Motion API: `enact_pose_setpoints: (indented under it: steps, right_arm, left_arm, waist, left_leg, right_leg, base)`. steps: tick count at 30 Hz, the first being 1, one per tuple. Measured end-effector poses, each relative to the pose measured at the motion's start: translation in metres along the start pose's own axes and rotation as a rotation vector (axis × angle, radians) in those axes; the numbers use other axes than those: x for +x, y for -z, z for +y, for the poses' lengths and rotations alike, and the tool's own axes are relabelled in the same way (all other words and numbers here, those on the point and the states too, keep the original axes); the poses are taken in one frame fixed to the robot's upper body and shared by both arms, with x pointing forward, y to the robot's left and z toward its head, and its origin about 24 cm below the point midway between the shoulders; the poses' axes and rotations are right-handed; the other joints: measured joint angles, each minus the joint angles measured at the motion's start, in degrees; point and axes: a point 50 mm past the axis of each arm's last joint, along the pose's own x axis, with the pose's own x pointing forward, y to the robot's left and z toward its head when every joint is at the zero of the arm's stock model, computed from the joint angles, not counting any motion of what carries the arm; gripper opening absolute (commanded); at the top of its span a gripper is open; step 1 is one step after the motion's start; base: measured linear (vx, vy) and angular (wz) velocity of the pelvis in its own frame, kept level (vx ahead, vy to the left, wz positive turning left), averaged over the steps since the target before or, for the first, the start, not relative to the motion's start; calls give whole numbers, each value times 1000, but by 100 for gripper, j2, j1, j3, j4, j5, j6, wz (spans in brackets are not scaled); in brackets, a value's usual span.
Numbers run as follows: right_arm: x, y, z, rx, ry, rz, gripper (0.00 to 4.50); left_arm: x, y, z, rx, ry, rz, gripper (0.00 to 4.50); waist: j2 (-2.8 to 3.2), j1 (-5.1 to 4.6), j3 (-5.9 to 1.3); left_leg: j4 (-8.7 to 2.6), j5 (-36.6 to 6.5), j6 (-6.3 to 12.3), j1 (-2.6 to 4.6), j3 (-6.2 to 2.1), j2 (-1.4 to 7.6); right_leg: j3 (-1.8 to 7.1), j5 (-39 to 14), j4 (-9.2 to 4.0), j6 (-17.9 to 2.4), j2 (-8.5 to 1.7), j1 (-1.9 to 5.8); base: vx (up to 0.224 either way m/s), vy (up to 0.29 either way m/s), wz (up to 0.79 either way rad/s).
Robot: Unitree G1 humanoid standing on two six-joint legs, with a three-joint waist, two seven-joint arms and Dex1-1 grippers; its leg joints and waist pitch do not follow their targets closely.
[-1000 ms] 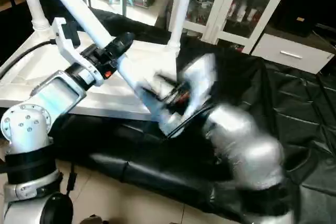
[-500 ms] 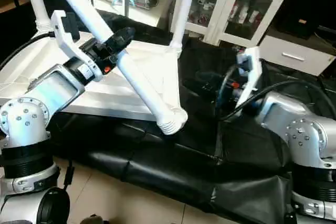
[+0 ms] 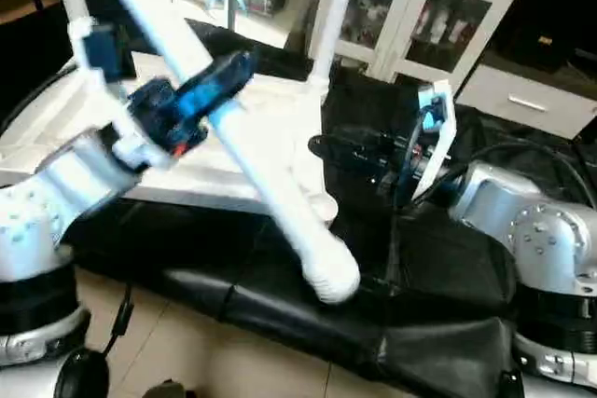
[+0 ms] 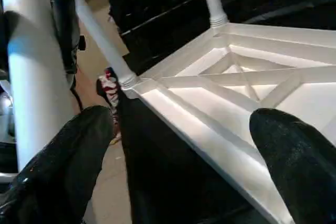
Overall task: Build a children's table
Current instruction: Pick table leg
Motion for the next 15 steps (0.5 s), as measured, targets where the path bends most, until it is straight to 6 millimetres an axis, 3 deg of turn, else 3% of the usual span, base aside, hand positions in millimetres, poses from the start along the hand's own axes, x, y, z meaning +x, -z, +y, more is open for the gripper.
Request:
enact_pose_setpoints:
  steps: [15]
  right_arm:
    - [-4, 6, 23, 46, -156, 26, 450]
  left_arm:
    - [-4, 0, -3, 25, 89, 83, 172]
  waist:
    - [2, -1, 1]
  left_leg:
    - [0, 1, -2, 1, 0, 5]
  right_leg:
    - [-5, 1, 0, 4, 0, 2]
  base:
    - [0, 0, 0]
